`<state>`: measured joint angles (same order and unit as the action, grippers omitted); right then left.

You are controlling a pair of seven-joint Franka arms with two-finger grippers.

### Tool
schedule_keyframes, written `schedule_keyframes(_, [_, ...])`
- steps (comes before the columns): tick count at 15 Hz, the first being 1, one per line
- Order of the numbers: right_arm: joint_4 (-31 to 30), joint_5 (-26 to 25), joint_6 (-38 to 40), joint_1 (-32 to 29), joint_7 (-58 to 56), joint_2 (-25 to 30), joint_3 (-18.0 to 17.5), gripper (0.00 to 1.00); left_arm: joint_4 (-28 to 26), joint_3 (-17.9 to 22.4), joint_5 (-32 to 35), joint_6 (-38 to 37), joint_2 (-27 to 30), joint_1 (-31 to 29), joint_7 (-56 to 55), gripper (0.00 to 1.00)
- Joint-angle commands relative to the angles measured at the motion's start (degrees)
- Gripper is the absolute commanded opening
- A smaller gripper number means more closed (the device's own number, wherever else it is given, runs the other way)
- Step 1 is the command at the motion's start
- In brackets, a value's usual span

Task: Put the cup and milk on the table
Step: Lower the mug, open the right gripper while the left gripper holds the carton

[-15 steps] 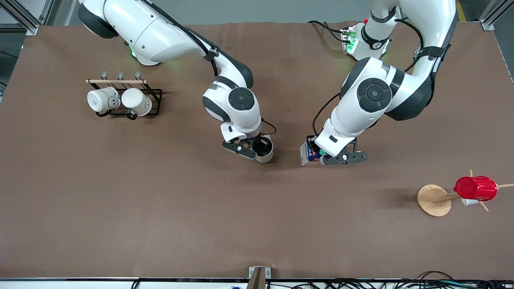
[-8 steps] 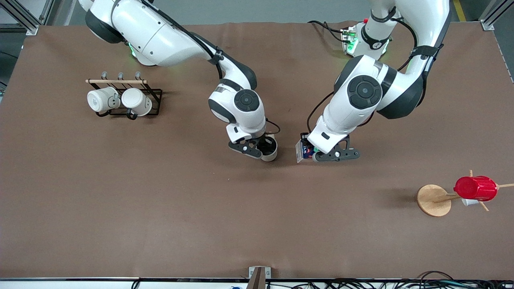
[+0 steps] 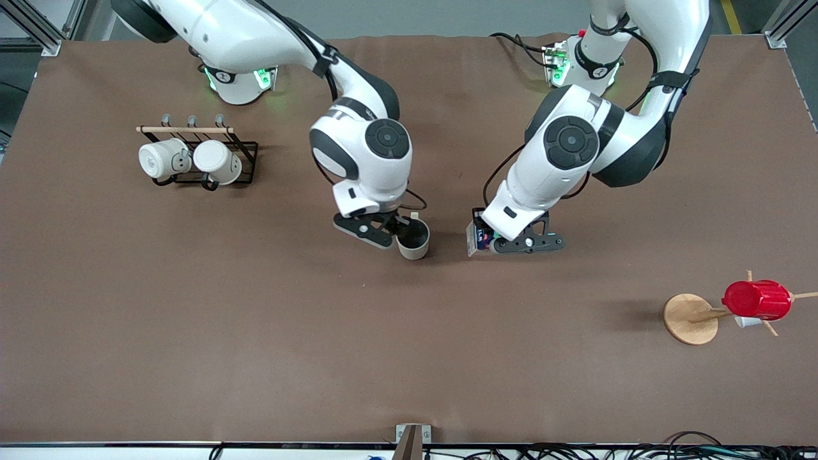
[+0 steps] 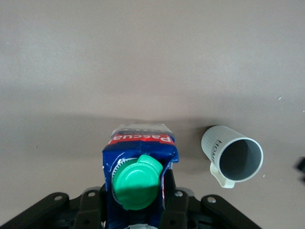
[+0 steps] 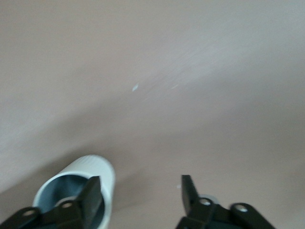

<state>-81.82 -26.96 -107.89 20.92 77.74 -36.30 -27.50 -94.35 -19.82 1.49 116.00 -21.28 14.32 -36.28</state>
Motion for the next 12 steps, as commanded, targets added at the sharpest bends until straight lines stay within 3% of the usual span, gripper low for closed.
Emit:
schedule_keyframes(1, [-3.17,-0.64,6.7,-5.78,-7.05,8.24,-0.45,1.0,1.53,0.14,0.36,-0.51,-1.04,1.68,-0.99,0.4])
schedule_keyframes(5, [-6.33,0.67,9.27,-16.94,-21.53,19.85,-0.44,1.0,1.53,0.14,0.27,-0.51,-1.31,3.79,-1.6,0.4])
schedule_keyframes(7, [-6.07,6.88,10.15,-21.69,-32.77,23.54,1.39,1.0,1.53,0.31,0.53,-0.34,-1.83,5.53,-3.79,0.4])
schedule_keyframes(9, [-6.07,12.43,11.64,-21.72,-44.9,27.23,8.92,1.0,1.53,0.4,3.77,0.8,-2.88,6.86,-6.42,0.4])
schedule_keyframes(12, [-5.19,18.16,15.07,-21.71,-58.1,30.93,16.76,1.0,3.19,0.4,5.81,3.52,-5.95,7.13,-10.38,0.4])
